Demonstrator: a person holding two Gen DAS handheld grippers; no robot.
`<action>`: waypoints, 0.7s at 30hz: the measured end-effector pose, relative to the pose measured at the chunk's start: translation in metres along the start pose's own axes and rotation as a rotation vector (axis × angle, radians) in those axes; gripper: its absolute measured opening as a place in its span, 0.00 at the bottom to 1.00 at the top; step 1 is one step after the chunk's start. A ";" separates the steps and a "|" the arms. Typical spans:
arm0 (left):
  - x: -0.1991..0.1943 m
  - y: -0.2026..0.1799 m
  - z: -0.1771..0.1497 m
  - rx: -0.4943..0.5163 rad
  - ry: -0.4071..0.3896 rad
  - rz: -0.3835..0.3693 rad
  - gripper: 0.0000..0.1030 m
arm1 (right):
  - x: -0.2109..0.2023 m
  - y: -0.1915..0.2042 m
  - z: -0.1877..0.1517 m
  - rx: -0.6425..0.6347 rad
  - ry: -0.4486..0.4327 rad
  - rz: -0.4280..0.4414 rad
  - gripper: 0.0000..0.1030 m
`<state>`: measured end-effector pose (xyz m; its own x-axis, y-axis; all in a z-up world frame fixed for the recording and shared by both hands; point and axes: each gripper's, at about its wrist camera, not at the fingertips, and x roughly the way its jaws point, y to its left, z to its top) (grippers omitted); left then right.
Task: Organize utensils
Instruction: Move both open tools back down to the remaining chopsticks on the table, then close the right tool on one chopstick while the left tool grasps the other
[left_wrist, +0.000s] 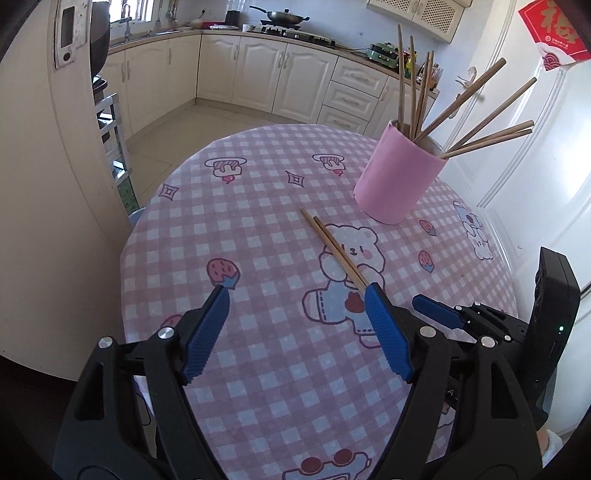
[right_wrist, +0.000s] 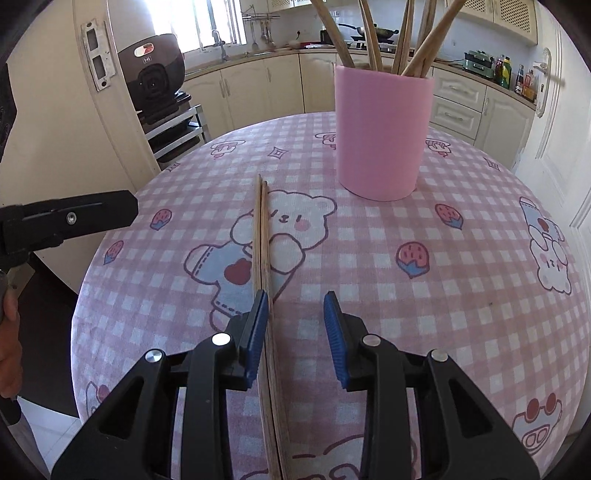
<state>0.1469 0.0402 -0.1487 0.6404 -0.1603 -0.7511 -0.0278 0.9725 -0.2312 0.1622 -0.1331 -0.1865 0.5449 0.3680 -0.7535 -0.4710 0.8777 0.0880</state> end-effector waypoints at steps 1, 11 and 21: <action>0.001 0.001 -0.001 -0.001 0.004 0.000 0.73 | 0.000 0.000 0.000 0.000 0.000 0.002 0.29; 0.012 0.000 -0.005 0.009 0.036 0.007 0.74 | 0.002 -0.001 0.003 -0.075 0.027 0.005 0.32; 0.020 0.000 -0.007 0.000 0.061 0.014 0.74 | -0.002 0.001 -0.001 -0.139 0.061 0.020 0.33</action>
<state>0.1547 0.0359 -0.1681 0.5920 -0.1569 -0.7905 -0.0365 0.9746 -0.2208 0.1601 -0.1336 -0.1861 0.4933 0.3616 -0.7912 -0.5751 0.8179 0.0153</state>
